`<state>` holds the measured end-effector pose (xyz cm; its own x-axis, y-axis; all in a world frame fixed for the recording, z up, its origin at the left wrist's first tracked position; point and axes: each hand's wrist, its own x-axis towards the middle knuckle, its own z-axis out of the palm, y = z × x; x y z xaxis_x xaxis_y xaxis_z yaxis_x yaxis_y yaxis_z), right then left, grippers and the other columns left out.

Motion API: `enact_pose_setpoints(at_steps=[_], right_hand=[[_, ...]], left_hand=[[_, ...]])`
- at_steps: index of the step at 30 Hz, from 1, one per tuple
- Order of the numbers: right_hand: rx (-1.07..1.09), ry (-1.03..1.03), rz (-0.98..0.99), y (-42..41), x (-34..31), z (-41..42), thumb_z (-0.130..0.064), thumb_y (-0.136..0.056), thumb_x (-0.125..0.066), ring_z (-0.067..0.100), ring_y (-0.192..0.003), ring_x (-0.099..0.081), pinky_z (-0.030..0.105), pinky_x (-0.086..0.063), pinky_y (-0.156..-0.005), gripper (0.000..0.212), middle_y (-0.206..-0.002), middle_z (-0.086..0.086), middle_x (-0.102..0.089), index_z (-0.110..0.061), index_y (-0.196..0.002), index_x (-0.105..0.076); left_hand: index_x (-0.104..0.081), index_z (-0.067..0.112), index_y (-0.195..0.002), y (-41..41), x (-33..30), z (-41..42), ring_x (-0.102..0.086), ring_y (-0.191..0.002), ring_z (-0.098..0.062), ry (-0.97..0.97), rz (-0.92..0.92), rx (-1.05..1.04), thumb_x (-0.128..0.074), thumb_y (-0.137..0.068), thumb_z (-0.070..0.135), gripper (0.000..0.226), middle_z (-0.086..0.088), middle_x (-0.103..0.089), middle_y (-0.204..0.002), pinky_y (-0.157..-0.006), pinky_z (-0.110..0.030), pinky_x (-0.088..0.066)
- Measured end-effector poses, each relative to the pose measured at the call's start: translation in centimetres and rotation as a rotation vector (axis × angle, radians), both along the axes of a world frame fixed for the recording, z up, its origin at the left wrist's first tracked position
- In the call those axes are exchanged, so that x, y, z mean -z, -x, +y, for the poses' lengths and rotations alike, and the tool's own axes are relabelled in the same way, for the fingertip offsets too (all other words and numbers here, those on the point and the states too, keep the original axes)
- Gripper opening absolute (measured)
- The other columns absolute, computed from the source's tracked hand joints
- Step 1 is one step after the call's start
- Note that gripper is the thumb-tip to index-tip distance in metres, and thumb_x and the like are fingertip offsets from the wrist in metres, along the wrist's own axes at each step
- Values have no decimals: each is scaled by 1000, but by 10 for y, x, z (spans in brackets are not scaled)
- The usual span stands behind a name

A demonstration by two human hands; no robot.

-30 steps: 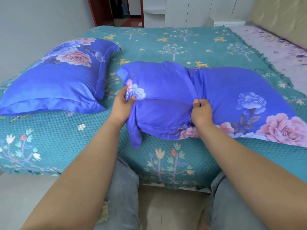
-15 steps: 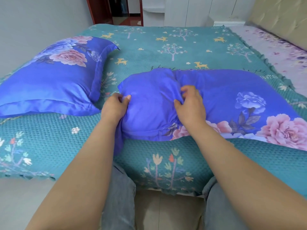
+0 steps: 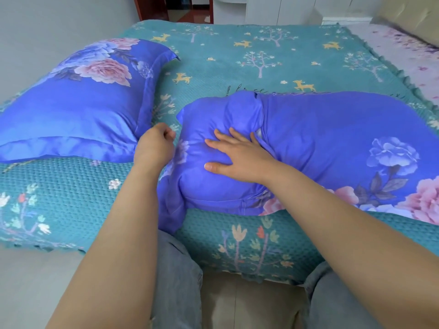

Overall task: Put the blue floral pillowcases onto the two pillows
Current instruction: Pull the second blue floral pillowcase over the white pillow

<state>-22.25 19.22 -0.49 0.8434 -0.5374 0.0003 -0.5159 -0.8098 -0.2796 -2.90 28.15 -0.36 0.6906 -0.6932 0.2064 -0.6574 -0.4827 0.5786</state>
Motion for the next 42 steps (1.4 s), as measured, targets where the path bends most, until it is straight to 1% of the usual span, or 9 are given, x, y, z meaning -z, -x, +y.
enact_pose_setpoints(at_steps=[6, 11, 15, 18, 20, 24, 29, 36, 42], right_hand=[[5, -18, -8, -1, 4, 1, -67, -86, -43, 14, -146, 4, 53, 4, -114, 67, -158, -17, -6, -44, -145, -23], [78, 84, -189, -12, 24, -2, -34, -97, -47, 17, -144, -17, 39, -9, -112, 28, -148, -9, -39, -21, -116, -63], [134, -49, -605, -12, 19, -2, -21, -87, -65, 26, -103, -56, 28, -34, -89, 19, -100, 7, -67, -3, -81, -67], [175, -87, -728, -9, 7, -1, -20, -86, -66, 19, -77, -52, 29, -40, -73, 22, -79, 5, -56, -2, -75, -62], [218, -117, -759, -9, 2, 1, -24, -89, -63, 16, -73, -50, 30, -39, -70, 25, -76, 2, -54, -4, -74, -59], [383, -168, -721, -4, -1, -7, -36, -92, -57, 21, -65, -46, 37, -40, -64, 39, -60, -2, -45, -15, -63, -42], [463, -142, -574, 6, 4, -17, -39, -94, -52, 25, -64, -43, 34, -25, -58, 48, -55, -1, -38, -17, -58, -29], [181, -505, -524, 22, 7, 1, -32, -80, -73, 8, -78, -55, 23, -41, -76, 26, -82, -4, -60, -20, -93, -53], [-78, -121, -184, 44, 6, 18, -33, -77, -75, 10, -129, -40, 32, -21, -112, 28, -137, -3, -42, -19, -92, -57]], left_hand=[[-59, 0, -101, -4, 6, 1, -62, -98, -35, -262, 176, 85, -40, -98, 37, 42, -22, -65, -110, -86, -40, -51], [-53, 8, -97, 6, 5, 21, -58, -80, -22, -290, 404, 276, -63, -75, 61, 58, -4, -56, -88, -76, -43, -58], [-37, 19, -134, 3, 6, 38, -54, -110, -16, -451, 491, 284, -70, -50, 75, 106, 4, -50, -124, -74, -33, -51], [-54, 21, -113, 0, 4, 47, -60, -101, -14, -565, 602, 324, -66, -19, 85, 114, 4, -60, -113, -71, -29, -54], [-62, 20, -99, -4, 6, 50, -61, -89, -13, -606, 648, 354, -74, -25, 77, 94, 4, -66, -101, -66, -25, -52], [-67, 1, -91, -21, 14, 57, -51, -69, -18, -282, 628, 284, -81, -62, 49, 58, -9, -61, -78, -58, -23, -42], [-72, 7, -73, -8, -7, 69, -67, -66, -12, 347, 1012, 378, -56, -82, 28, 28, -5, -72, -73, -62, -19, -55], [-58, 18, -71, 0, 4, 49, -49, -59, -3, 167, 394, 138, -69, -84, 20, 18, 0, -58, -69, -66, -21, -41], [-60, 29, -73, 50, -13, 31, -49, -55, 7, 360, 190, 369, -65, -88, 23, 17, 11, -60, -67, -61, -10, -40]])
